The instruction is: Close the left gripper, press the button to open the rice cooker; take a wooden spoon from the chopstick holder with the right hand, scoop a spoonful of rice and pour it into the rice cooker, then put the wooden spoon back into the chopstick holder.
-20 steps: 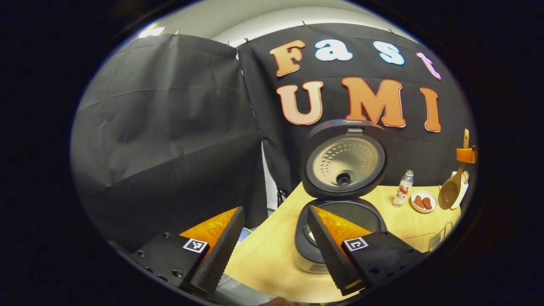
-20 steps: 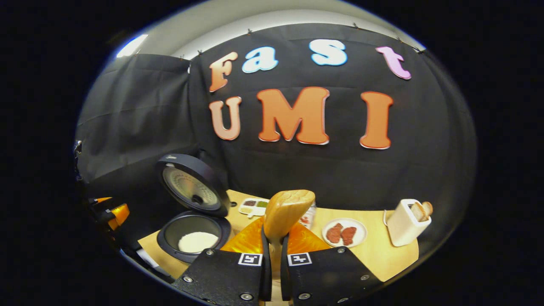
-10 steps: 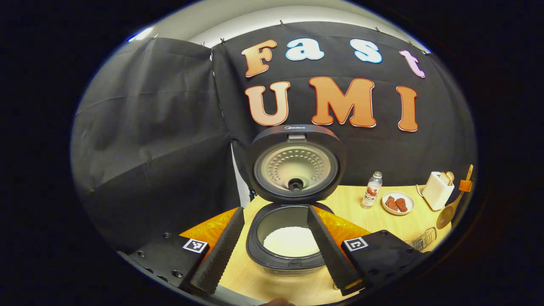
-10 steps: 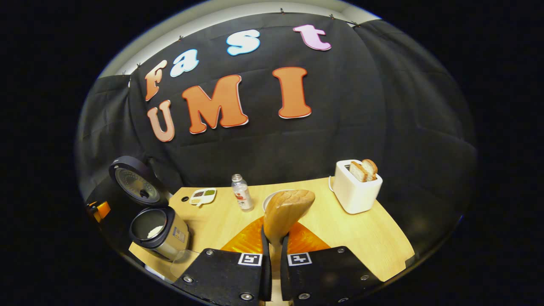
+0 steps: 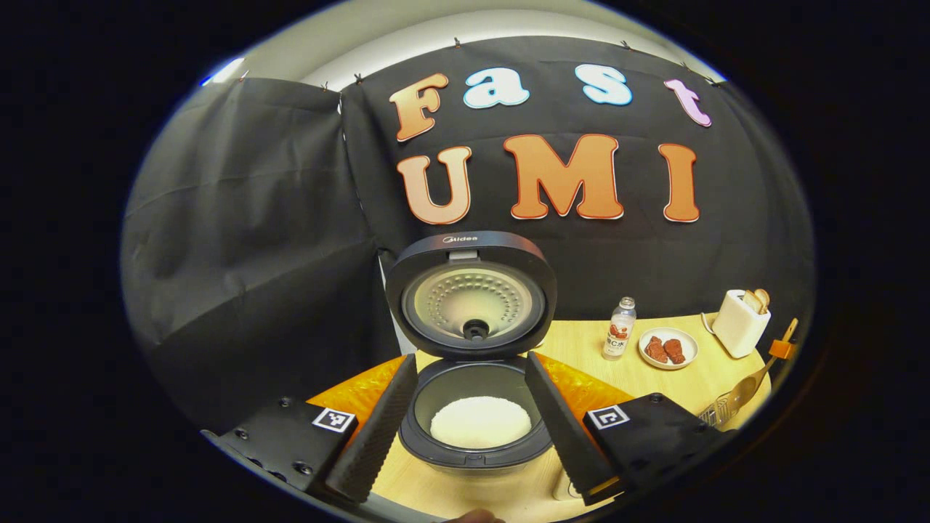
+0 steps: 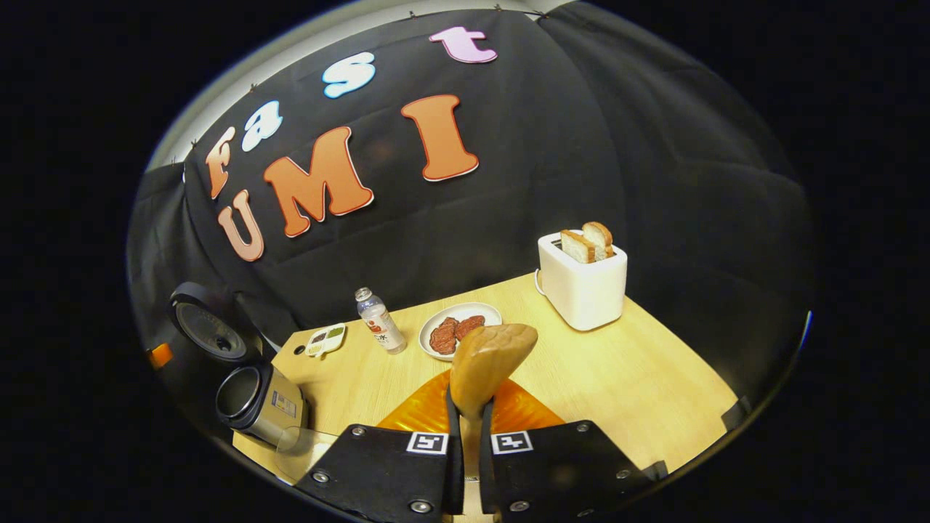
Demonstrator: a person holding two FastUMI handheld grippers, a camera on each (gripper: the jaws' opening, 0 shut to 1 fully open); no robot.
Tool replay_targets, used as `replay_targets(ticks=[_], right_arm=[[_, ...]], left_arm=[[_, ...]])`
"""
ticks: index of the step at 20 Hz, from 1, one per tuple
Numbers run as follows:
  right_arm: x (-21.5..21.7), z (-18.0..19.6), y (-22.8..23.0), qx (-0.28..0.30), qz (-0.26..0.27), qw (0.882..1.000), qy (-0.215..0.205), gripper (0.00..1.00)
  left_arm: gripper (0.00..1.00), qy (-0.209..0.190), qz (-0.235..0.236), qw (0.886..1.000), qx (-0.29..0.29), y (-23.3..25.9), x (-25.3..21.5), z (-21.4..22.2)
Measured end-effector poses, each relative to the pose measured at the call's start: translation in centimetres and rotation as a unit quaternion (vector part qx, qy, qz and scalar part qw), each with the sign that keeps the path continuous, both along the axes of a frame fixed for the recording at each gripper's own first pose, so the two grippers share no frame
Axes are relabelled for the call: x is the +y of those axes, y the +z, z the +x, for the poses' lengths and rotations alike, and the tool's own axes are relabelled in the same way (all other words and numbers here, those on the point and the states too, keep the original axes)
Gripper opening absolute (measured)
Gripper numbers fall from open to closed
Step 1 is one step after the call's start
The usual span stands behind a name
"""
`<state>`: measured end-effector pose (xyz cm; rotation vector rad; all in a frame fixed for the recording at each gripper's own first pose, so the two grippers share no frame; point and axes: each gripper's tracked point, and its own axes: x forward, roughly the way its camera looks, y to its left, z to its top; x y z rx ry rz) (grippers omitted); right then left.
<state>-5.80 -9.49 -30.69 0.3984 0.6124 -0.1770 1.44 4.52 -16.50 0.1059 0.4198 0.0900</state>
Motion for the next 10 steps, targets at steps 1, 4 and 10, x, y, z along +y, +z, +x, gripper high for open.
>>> replay_targets(ticks=[1,4,10], right_arm=[[0.1,0.0,-0.9,0.006,0.002,1.0,0.0,0.08],[0.5,-0.5,-3.3,0.023,0.011,1.0,0.006,0.08],[0.3,-1.4,-7.5,0.045,0.044,0.998,-0.02,0.12]], left_arm=[[0.94,0.0,0.003,1.0,-0.001,0.1,0.0,0.0],[0.94,0.001,0.008,1.0,-0.004,0.6,0.1,0.0],[1.0,-0.007,0.006,1.0,-0.019,2.7,-0.4,2.2]])
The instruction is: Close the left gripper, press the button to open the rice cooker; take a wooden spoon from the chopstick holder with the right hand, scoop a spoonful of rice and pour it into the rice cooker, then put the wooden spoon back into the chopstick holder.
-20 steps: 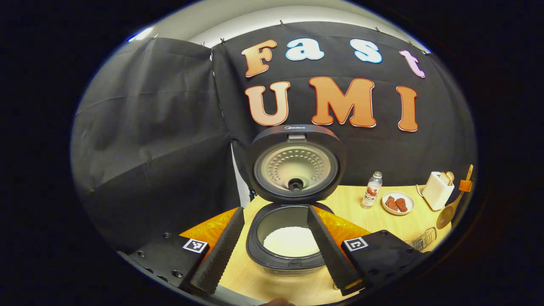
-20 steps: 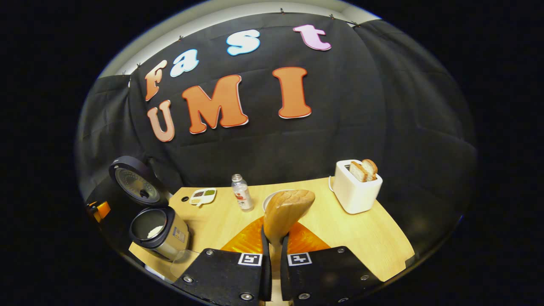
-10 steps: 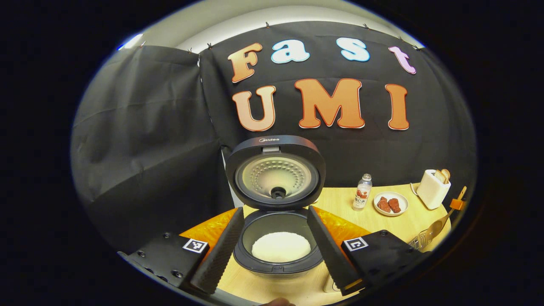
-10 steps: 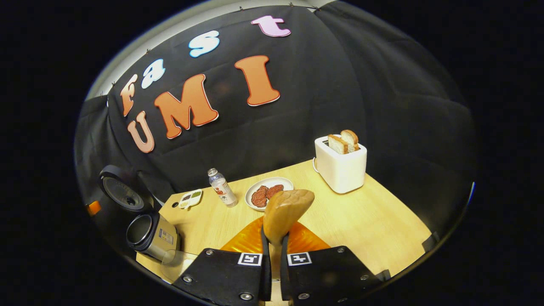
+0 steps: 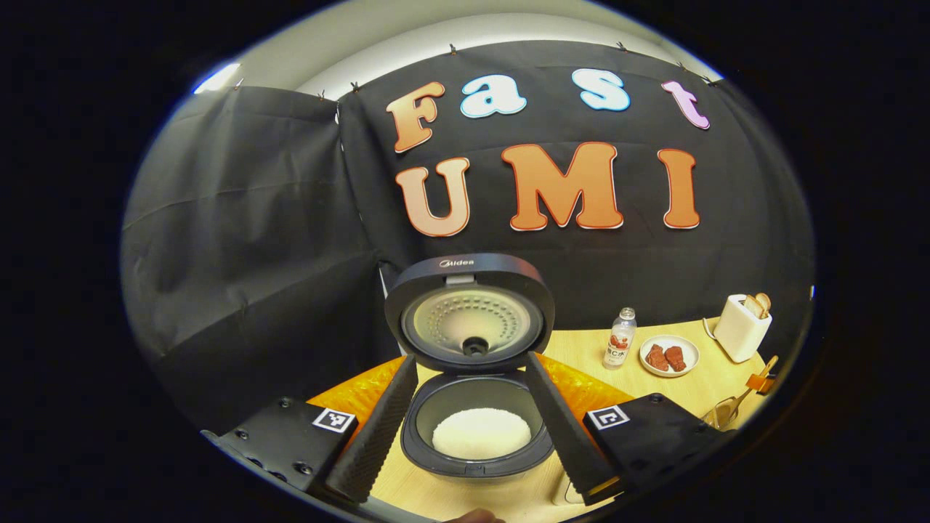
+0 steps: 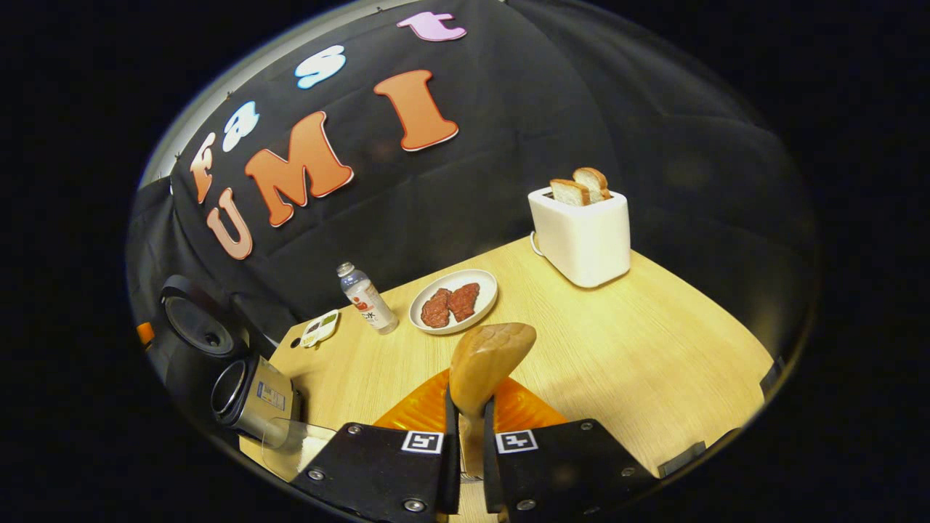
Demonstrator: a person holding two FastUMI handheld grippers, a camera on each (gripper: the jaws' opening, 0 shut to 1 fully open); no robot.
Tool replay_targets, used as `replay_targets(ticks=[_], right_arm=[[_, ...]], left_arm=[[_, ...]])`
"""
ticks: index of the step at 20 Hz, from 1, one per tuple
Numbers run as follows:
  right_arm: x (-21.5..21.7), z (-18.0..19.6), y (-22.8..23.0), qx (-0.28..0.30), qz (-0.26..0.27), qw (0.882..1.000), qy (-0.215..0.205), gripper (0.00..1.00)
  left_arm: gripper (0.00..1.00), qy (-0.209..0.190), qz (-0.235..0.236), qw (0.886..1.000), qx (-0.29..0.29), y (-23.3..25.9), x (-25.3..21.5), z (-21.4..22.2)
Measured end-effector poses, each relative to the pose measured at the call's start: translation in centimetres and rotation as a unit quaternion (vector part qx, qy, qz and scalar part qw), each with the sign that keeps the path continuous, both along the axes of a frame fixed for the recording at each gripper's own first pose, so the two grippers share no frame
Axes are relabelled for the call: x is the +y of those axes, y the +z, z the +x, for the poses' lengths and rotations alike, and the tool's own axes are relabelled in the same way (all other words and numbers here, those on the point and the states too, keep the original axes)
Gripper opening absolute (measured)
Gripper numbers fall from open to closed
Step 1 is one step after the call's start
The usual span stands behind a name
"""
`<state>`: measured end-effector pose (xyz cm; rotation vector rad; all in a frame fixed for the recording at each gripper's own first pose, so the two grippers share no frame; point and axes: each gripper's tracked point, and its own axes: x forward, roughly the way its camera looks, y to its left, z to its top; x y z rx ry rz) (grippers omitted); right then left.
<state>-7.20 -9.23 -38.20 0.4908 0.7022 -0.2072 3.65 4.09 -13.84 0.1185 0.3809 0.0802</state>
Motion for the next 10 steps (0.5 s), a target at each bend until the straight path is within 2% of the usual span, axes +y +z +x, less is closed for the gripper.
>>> replay_targets(ticks=[1,2,4,5,6,7,8,9,10], right_arm=[[0.1,-0.5,-0.7,0.016,0.01,1.0,-0.003,0.14],[-0.1,-0.4,-0.2,0.008,0.022,1.0,-0.014,0.16],[0.0,-0.5,-0.2,0.021,0.044,0.999,-0.023,0.19],[-0.2,-0.9,-0.7,0.035,0.046,0.998,-0.023,0.28],[-0.2,-1.5,0.0,0.04,0.042,0.998,-0.027,0.3],[-0.7,-1.4,0.5,0.036,0.038,0.998,-0.031,0.6],[-1.1,-1.3,1.6,0.027,0.033,0.999,-0.034,0.7],[-1.7,-1.4,2.6,0.02,0.023,0.999,-0.038,0.82],[-2.3,-1.5,3.5,0.012,0.01,0.999,-0.042,0.87]], left_arm=[[0.95,-0.002,-0.002,1.0,-0.005,0.8,0.0,0.8],[0.94,-0.011,-0.011,1.0,-0.007,1.8,-0.4,1.5],[0.96,-0.018,-0.03,0.999,-0.017,3.9,0.1,3.6],[0.98,-0.024,-0.043,0.999,-0.021,5.0,0.0,5.0],[1.0,-0.034,-0.055,0.998,-0.023,5.7,-0.3,6.7],[0.94,-0.039,-0.064,0.997,-0.02,6.2,-0.5,8.4],[1.0,-0.047,-0.068,0.997,-0.013,6.3,-0.7,10.2],[1.0,-0.043,-0.067,0.997,-0.014,6.7,-0.4,12.0],[1.0,-0.052,-0.069,0.996,-0.009,6.5,-1.0,13.8]])
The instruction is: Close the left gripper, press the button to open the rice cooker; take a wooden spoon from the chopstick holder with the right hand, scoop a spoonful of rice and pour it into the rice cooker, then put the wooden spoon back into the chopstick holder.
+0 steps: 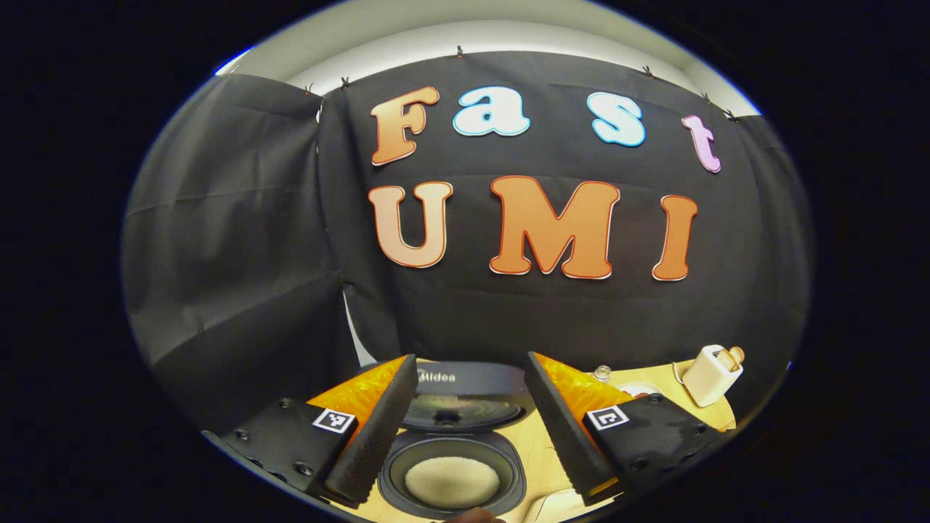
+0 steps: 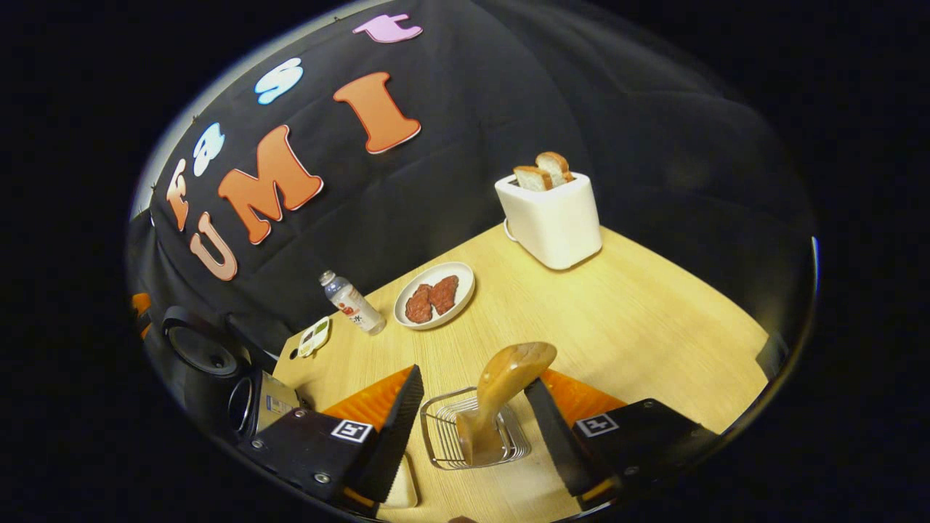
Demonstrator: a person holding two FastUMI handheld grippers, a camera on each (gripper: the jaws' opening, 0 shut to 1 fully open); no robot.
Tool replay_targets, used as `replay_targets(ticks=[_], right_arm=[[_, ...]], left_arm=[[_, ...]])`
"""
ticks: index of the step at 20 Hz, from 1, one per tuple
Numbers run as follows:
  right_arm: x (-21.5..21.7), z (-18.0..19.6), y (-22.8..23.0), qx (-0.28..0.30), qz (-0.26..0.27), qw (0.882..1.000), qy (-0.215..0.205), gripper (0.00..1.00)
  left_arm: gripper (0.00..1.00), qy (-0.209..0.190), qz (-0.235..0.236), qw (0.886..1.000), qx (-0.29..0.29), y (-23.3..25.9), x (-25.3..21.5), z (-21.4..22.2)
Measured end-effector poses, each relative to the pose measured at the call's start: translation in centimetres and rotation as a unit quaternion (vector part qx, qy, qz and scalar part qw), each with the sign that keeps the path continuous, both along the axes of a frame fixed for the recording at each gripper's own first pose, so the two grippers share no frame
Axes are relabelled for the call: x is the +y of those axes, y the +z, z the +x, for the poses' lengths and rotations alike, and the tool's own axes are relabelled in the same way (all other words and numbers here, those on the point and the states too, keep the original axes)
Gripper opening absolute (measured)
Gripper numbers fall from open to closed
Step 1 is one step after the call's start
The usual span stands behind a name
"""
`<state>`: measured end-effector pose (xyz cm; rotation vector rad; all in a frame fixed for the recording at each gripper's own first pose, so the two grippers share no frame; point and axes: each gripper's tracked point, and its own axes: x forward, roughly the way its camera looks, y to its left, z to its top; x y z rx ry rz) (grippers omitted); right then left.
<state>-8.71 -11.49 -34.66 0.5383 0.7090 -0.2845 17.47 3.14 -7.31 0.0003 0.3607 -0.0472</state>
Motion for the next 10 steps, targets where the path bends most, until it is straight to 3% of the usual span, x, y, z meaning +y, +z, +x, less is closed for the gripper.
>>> replay_targets(ticks=[1,5,7,8,10], right_arm=[[-0.5,-0.3,0.8,-0.002,-0.013,1.0,-0.002,0.91],[-1.8,-1.5,4.4,-0.016,-0.051,0.999,-0.004,0.94],[-2.3,-2.1,5.7,-0.02,-0.068,0.997,-0.003,0.94],[-2.6,-2.5,6.3,-0.02,-0.074,0.997,-0.003,0.94],[-2.7,-2.9,6.8,-0.016,-0.076,0.997,-0.004,0.94]], left_arm=[[0.94,-0.001,0.0,1.0,0.01,-0.4,-0.1,1.6],[1.0,-0.005,0.017,0.996,0.089,-5.3,-0.3,5.8],[0.95,-0.002,0.034,0.991,0.128,-7.2,0.1,6.4],[1.0,0.003,0.035,0.989,0.147,-8.0,0.5,6.4],[0.97,0.009,0.032,0.978,0.205,-9.8,0.8,4.6]])
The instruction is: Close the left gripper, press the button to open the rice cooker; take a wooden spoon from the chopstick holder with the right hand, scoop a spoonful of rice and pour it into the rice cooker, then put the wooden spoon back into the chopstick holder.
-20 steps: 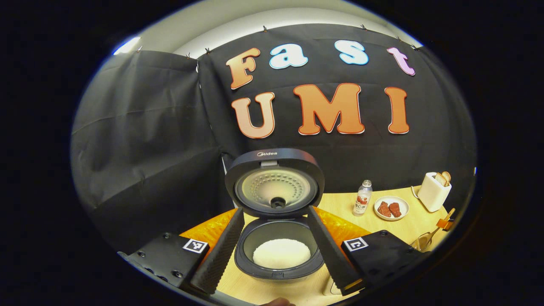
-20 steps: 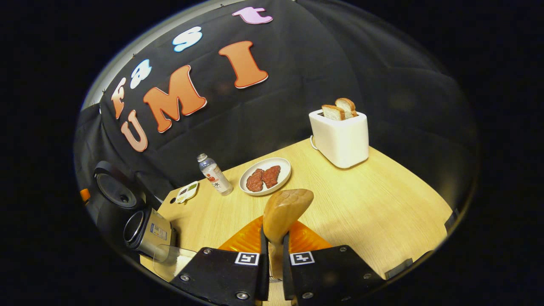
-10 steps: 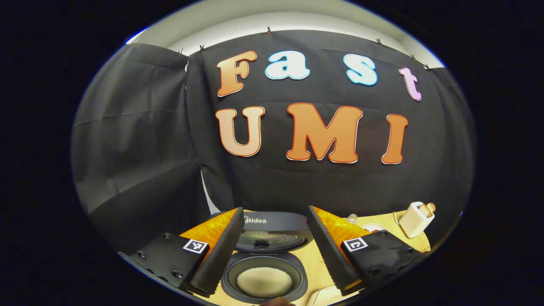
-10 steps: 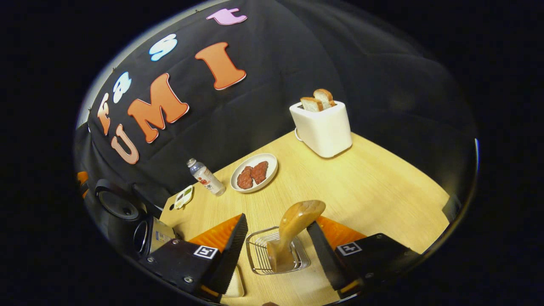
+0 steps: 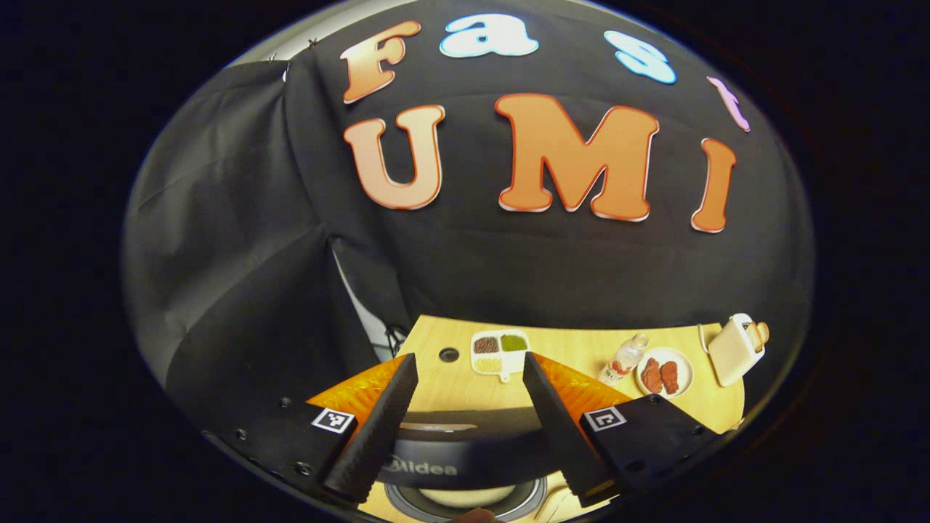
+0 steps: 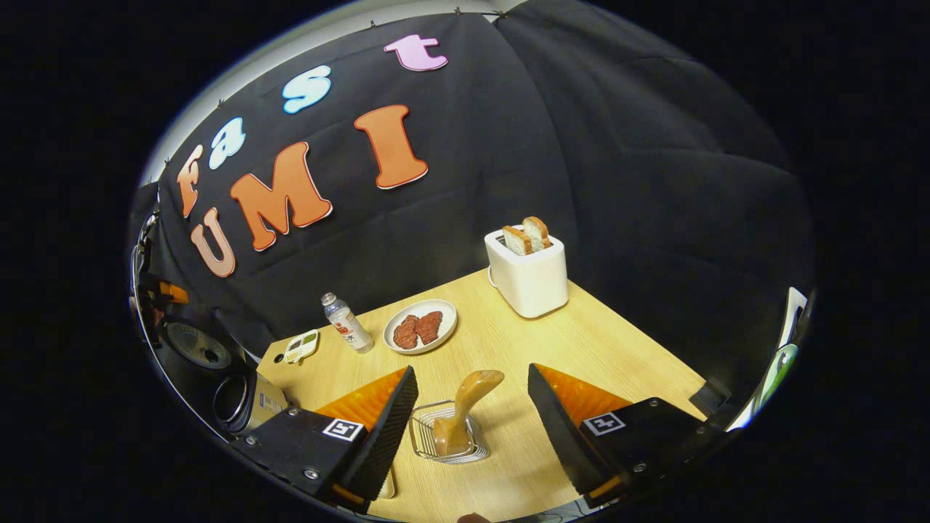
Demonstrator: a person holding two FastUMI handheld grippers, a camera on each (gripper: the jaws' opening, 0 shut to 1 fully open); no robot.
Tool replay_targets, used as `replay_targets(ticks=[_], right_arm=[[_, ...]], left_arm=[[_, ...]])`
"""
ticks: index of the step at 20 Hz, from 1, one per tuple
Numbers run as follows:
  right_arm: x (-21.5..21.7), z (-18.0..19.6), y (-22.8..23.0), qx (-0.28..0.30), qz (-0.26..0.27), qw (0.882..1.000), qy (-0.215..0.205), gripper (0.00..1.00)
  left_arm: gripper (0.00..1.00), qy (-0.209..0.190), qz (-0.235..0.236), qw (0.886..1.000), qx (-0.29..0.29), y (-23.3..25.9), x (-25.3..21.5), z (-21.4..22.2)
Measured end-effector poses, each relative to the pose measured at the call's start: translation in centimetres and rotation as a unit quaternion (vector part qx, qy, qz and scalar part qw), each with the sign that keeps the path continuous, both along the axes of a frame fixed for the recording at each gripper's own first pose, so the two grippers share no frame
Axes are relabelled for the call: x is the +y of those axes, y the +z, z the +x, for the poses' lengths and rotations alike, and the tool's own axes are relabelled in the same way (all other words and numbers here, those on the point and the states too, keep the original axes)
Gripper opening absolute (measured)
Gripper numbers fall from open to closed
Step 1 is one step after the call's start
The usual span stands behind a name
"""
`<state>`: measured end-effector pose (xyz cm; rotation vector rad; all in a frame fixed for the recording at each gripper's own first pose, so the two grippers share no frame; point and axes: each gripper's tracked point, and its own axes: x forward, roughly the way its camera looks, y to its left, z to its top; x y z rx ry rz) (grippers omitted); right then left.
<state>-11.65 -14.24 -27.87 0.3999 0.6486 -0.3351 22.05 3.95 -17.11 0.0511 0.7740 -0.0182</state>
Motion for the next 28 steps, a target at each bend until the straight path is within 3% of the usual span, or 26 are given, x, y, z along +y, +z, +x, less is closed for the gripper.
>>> replay_targets(ticks=[4,8,11,13,14,15,16,17,18,19,25,28], right_arm=[[0.2,0.1,0.3,-0.002,-0.009,1.0,0.004,0.94],[1.2,1.0,0.6,-0.001,-0.009,1.0,0.025,0.94],[2.2,1.7,0.8,0.0,-0.004,0.999,0.045,0.95],[2.2,1.9,1.0,0.001,-0.004,0.999,0.052,0.95],[2.2,2.0,1.1,0.001,-0.008,0.998,0.055,0.95],[2.2,2.2,1.4,-0.001,-0.011,0.998,0.059,0.95],[2.4,2.4,1.6,-0.004,-0.013,0.998,0.063,0.95],[2.7,2.8,1.8,-0.005,-0.016,0.998,0.068,0.95],[3.2,3.1,1.9,-0.008,-0.019,0.997,0.074,0.95],[3.4,3.4,2.1,-0.009,-0.025,0.996,0.08,0.95],[5.1,5.5,5.4,-0.036,-0.059,0.991,0.113,0.95],[6.0,7.5,8.9,-0.069,-0.097,0.984,0.13,0.95]], left_arm=[[1.0,0.008,-0.014,0.994,0.104,-2.3,-0.3,-5.4],[1.0,0.009,-0.019,0.976,0.217,-6.6,0.2,-11.6],[0.98,0.008,-0.018,0.957,0.289,-11.4,0.2,-15.3],[1.0,0.018,-0.016,0.937,0.349,-14.1,0.4,-17.9],[0.97,0.017,-0.014,0.953,0.302,-15.0,0.5,-16.1],[0.98,0.028,-0.015,0.942,0.333,-15.3,0.2,-17.5],[0.99,0.024,-0.013,0.952,0.305,-15.0,0.2,-16.4],[0.99,0.027,-0.014,0.944,0.328,-14.8,0.3,-17.4],[1.0,0.03,-0.016,0.951,0.308,-14.2,0.3,-16.8],[1.0,0.029,-0.016,0.947,0.318,-14.1,0.2,-17.3],[1.0,0.041,-0.033,0.972,0.23,-13.6,-0.1,-16.5],[1.0,0.015,-0.024,0.991,0.134,-9.8,-0.2,-14.8]])
